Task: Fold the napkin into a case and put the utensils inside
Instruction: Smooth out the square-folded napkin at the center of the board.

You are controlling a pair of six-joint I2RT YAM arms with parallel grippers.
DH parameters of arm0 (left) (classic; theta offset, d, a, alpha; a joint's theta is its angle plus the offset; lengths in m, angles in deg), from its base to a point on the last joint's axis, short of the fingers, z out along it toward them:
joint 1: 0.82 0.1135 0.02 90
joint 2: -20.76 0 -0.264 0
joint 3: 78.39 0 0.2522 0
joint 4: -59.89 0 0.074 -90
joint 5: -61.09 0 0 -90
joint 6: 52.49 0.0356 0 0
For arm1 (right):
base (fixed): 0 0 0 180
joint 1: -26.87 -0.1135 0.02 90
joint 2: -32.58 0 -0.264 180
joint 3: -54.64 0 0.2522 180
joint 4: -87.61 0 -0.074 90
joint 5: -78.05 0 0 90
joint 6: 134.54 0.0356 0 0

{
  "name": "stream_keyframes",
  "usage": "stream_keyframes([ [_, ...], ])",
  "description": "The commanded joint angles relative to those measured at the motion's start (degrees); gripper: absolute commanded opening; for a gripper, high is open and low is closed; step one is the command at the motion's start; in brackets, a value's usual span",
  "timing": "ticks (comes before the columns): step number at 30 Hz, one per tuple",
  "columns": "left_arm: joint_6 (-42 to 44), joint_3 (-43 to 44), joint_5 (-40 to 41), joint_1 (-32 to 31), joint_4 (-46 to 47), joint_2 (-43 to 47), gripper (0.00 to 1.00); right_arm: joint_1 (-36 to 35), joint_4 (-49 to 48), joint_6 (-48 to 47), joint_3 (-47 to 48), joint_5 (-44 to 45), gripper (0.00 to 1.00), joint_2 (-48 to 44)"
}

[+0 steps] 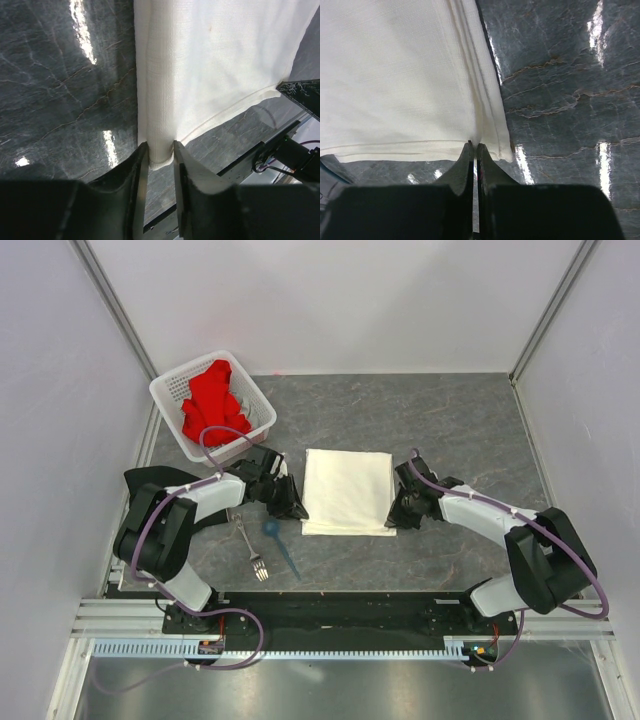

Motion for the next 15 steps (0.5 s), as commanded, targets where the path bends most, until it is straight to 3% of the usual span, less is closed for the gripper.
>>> stream_keyframes([
  [1, -0.75, 1.03, -2.83, -0.12, 0.94, 3.10, 0.21, -0.36, 0.17, -1.10, 3.68, 0.25, 0.00, -1.81],
  [4, -1.44, 2.09, -3.97, -0.12, -0.20, 6.34, 0.11, -0.18, 2.70, -3.73, 6.75, 0.51, 0.00, -3.13],
  [15, -7.33, -2.91, -6.53, -2.22, 1.37, 11.62, 0.10, 0.87, 6.58, -6.81, 6.85, 0.16, 0.00, -7.35],
])
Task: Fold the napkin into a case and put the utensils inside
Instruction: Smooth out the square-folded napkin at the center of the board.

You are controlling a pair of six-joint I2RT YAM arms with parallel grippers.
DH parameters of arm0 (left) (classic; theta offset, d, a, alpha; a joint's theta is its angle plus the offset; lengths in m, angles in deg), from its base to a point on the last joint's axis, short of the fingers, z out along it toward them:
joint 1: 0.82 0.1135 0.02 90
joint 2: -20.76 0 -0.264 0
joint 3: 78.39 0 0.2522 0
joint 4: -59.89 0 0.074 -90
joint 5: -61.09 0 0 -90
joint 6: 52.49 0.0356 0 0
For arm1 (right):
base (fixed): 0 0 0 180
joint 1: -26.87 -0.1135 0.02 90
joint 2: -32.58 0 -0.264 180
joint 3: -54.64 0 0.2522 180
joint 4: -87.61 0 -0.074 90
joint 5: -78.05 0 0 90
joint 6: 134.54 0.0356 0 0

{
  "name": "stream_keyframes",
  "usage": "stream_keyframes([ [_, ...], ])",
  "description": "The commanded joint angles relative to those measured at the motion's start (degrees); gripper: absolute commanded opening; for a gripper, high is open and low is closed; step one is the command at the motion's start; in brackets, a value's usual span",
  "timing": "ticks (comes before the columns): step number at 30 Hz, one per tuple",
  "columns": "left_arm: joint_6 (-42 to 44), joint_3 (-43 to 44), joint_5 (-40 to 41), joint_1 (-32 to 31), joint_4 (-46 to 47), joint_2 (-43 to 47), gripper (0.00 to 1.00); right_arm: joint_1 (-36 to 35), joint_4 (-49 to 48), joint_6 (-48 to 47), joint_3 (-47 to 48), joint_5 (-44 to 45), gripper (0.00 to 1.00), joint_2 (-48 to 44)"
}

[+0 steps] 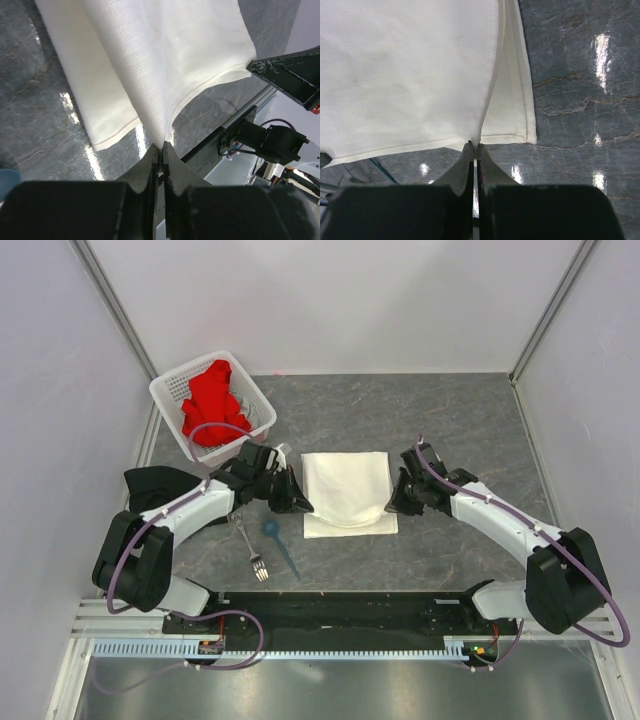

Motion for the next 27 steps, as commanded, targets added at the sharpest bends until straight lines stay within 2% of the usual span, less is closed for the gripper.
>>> stream_keyframes([
  [1, -4.36, -3.60, -1.65, -2.07, 2.98, 0.85, 0.10, 0.68, 2.04, -2.20, -0.05, 0.07, 0.00, -1.01],
  [8, -7.62, -10.63, 0.37, -4.89, 8.71, -2.66, 0.10, 1.47, 0.46, -3.34, -3.40, 0.16, 0.00, 0.21],
  [12, -6.39, -11.08, 2.73, -4.89, 7.41, -1.62, 0.09, 1.73, -0.51, -3.96, -4.63, 0.07, 0.00, 1.09],
  [27, -6.56, -14.15, -0.16, -5.06, 7.83, -1.79, 0.13, 2.08, -1.39, -6.07, -5.95, 2.95, 0.00, 3.82],
])
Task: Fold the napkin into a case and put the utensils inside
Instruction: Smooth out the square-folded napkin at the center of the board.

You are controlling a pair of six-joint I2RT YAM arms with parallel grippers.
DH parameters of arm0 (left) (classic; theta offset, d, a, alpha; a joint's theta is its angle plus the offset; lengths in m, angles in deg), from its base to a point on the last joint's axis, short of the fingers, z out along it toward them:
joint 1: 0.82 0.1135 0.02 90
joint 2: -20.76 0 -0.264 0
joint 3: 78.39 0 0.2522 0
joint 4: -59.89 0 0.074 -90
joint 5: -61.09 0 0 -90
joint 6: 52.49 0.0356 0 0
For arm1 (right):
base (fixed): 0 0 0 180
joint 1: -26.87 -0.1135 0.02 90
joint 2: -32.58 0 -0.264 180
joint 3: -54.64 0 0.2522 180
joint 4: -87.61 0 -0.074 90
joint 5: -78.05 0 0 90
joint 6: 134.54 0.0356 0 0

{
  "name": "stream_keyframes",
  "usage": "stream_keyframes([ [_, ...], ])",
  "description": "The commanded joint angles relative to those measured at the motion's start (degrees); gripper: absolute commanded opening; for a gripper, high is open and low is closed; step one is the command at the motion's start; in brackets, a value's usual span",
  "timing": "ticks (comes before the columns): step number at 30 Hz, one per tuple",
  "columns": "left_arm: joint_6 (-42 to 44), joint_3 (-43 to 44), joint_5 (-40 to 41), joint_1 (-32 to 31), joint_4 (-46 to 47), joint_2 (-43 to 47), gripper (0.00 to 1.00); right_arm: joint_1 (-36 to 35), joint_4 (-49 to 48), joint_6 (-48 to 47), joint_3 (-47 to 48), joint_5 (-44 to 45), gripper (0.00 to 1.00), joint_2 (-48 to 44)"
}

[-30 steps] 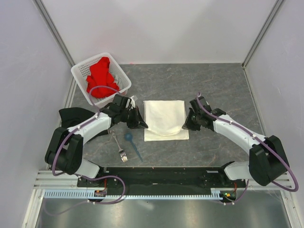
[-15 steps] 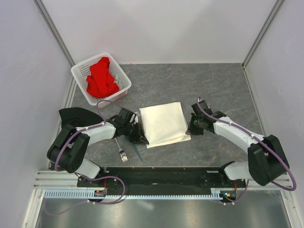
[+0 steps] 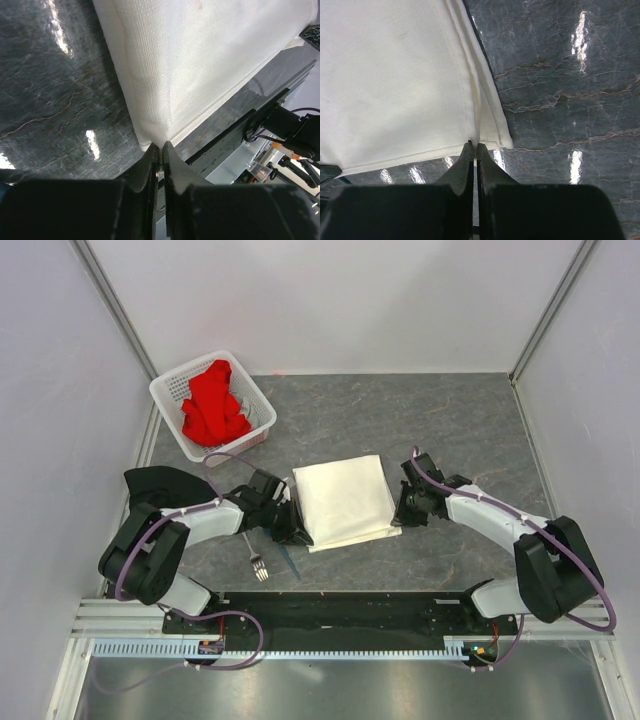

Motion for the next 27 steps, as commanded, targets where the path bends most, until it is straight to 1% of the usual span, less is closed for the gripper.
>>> stream_keyframes([
  [1, -1.47, -2.02, -1.36, -0.25, 1.26, 0.18, 0.14, 0.38, -0.84, -1.76, -1.55, 4.15, 0.00, 1.09],
  [2, -1.47, -2.37, -1.53, -0.43, 1.96, -0.17, 0.20, 0.47, -0.93, -2.03, -1.73, 4.50, 0.00, 1.35],
  [4, -1.21, -2.55, -2.15, -1.04, 2.49, -0.18, 0.29, 0.38, -0.94, -3.08, -1.82, 5.29, 0.00, 2.05],
  [5, -0.95, -2.64, -2.33, -1.05, 2.32, 1.22, 0.36, 0.64, -0.76, -3.61, -1.65, 5.56, 0.00, 2.15],
  [6, -0.60, -2.73, -2.15, -1.05, 1.97, 2.36, 0.39, 0.38, -0.15, -4.22, -1.39, 5.73, 0.02, 2.06],
  [7, 0.19, -2.73, -1.80, -1.05, 1.53, 3.68, 0.42, 0.47, 0.55, -5.27, -0.95, 6.34, 0.07, 1.36],
  [8, 0.72, -2.12, -1.19, -1.05, 0.22, 5.34, 0.48, 0.38, 0.82, -5.98, -0.68, 6.52, 0.14, 0.83],
  [9, 1.42, -1.50, -0.05, -1.05, -2.58, 8.06, 0.50, 0.38, 1.17, -6.59, -0.42, 6.35, 0.25, 0.31],
  [11, 3.44, 1.04, 1.44, -0.96, -6.19, 10.53, 0.52, 0.38, 2.75, -8.70, 1.34, 6.35, 0.33, -0.84],
  [12, 3.97, 1.92, 3.19, -0.87, -8.56, 12.11, 0.52, 0.38, 3.28, -9.32, 2.39, 6.17, 0.41, -1.10],
  [14, 4.76, 4.21, 3.74, -0.78, -9.29, 12.57, 0.50, 0.29, 4.16, -10.81, 3.45, 6.08, 0.44, -1.46],
  [16, 4.59, 6.22, 2.86, -0.87, -8.94, 10.82, 0.46, 0.20, 5.13, -11.34, 5.12, 6.35, 0.44, -1.46],
  [17, 4.42, 6.76, 2.08, -0.87, -8.15, 9.59, 0.41, -0.15, 5.31, -11.69, 5.64, 5.57, 0.44, -1.46],
  [19, 3.45, 7.20, 0.05, -0.87, -5.70, 6.35, 0.36, -0.76, 4.52, -11.52, 6.61, 4.33, 0.42, -1.11],
  [20, 3.10, 6.94, -0.39, -1.05, -4.55, 5.37, 0.32, -1.46, 3.91, -11.26, 6.53, 3.20, 0.35, -0.93],
  [21, 2.40, 6.42, -1.26, -1.05, -3.41, 4.58, 0.31, -1.64, 1.99, -10.65, 5.66, 0.40, 0.31, -0.49],
  [23, 2.13, 4.75, -1.36, -1.13, -1.21, 2.03, 0.26, -1.64, -0.13, -9.86, 3.99, -1.38, 0.23, -0.05],
  [26, 1.69, 1.50, -1.19, -1.31, 1.69, 0.18, 0.24, -1.64, -1.28, -9.41, 1.09, 0.89, 0.16, 1.53],
  [27, 1.69, 0.71, -0.31, -1.31, 1.96, -0.09, 0.24, -1.56, -2.07, -9.41, -0.57, 1.77, 0.15, 1.62],
])
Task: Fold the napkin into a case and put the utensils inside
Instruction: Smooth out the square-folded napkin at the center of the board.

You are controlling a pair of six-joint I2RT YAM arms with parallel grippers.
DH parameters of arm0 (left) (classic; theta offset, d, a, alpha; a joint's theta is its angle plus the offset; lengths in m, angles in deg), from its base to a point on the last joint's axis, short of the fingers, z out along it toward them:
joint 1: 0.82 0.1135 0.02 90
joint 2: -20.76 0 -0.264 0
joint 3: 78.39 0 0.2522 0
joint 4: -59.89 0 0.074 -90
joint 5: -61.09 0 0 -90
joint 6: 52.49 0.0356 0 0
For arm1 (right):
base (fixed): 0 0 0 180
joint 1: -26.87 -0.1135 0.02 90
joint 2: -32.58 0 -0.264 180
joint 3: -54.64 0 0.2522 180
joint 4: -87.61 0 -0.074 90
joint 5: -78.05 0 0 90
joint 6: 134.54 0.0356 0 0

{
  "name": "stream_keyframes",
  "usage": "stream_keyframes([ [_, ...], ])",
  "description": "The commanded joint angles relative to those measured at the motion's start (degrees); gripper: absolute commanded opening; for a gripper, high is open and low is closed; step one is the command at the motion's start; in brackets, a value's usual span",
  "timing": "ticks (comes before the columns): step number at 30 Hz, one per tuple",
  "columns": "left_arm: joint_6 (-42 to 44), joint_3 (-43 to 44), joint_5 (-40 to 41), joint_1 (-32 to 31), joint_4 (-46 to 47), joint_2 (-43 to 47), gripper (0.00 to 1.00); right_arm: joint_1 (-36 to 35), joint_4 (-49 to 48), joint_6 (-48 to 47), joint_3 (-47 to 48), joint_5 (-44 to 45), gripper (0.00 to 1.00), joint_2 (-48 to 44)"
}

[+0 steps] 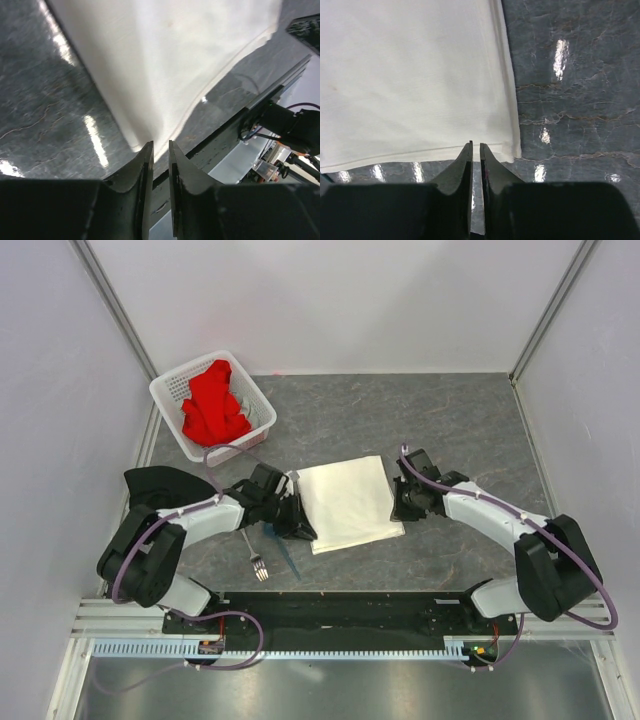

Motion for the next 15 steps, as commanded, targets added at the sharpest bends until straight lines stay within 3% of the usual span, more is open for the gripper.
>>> stream_keyframes([
  [1, -0.17, -4.41, -0.11, -0.37, 4.21, -1.84, 0.24, 0.30, -3.06, 0.62, -4.63, 0.86, 0.14, 1.20],
  [5, 0.80, -5.65, 1.47, -0.37, 3.87, -3.34, 0.23, 1.27, -4.12, 0.27, -7.36, 3.49, 0.12, 1.64],
  [10, 2.64, -1.45, 2.62, -0.28, -1.84, 3.51, 0.29, 1.18, -0.17, -0.69, -4.03, 2.62, 0.13, -2.30],
  [13, 3.00, 2.59, 3.06, 1.47, -5.53, 6.68, 0.32, 0.83, 1.86, -0.96, -0.34, 2.01, 0.16, -4.42],
  [15, 3.08, 4.45, 2.62, 4.53, -5.81, 6.86, 0.33, 0.22, 0.38, -0.52, 1.94, -0.87, 0.24, -4.16],
])
